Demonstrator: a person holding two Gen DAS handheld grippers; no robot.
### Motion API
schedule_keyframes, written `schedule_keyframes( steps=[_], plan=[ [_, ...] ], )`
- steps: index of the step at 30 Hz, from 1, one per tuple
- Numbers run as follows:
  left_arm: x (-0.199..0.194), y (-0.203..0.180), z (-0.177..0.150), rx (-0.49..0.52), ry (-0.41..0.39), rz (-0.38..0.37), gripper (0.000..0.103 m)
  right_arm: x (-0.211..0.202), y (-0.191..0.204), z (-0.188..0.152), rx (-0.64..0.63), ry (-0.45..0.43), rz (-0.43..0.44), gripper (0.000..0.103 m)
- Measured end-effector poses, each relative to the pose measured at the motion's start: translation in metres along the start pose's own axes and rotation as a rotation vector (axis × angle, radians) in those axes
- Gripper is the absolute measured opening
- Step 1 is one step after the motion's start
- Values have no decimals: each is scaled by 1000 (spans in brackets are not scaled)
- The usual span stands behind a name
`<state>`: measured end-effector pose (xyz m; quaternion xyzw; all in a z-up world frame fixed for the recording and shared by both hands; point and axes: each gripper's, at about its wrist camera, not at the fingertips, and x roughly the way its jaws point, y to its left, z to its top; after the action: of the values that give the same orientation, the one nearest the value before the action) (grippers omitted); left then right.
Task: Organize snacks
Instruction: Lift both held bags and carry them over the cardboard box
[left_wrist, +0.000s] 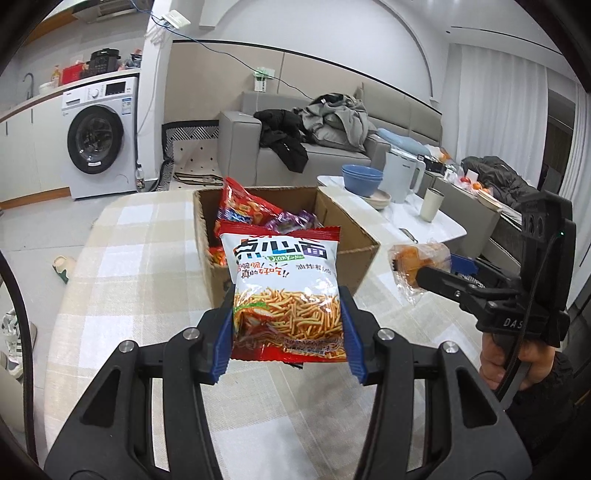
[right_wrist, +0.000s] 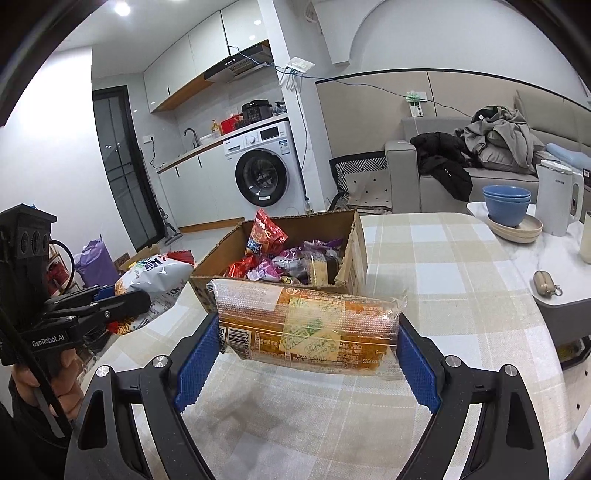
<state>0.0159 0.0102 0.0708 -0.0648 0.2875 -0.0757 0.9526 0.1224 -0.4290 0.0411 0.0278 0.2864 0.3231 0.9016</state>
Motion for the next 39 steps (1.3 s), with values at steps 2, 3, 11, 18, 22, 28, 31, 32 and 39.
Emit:
schedule_keyframes(
  steps=[2,3,11,18,22,28,31,32,39],
  plan=[
    [-2,2,3,-9,-7,4,47,1,1,4,-5,-5,-8,90],
    [-3,3,4,-12,-11,7,47,2,3,6,-13,-7,-9,90],
    [2,7,18,-18,-28,24,47,14,18,22,-72,-17,-19,90],
    [14,8,30,-5,-39,42,47,29,29,35,-112,-18,-16,90],
    [22,9,35,-7,-30,49,47,37,30,40,-118,-18,-14,90],
    [38,11,46,-12,-24,58,47,49,31,44,-117,-9,-12,90],
    [45,13,49,-12,-22,66,47,54,30,48,-115,-10,-15,90],
    [48,13,50,-12,-20,68,47,55,31,48,-115,-9,-15,90],
    [73,20,59,-15,3,66,47,65,34,50,-136,7,-24,90]
  ],
)
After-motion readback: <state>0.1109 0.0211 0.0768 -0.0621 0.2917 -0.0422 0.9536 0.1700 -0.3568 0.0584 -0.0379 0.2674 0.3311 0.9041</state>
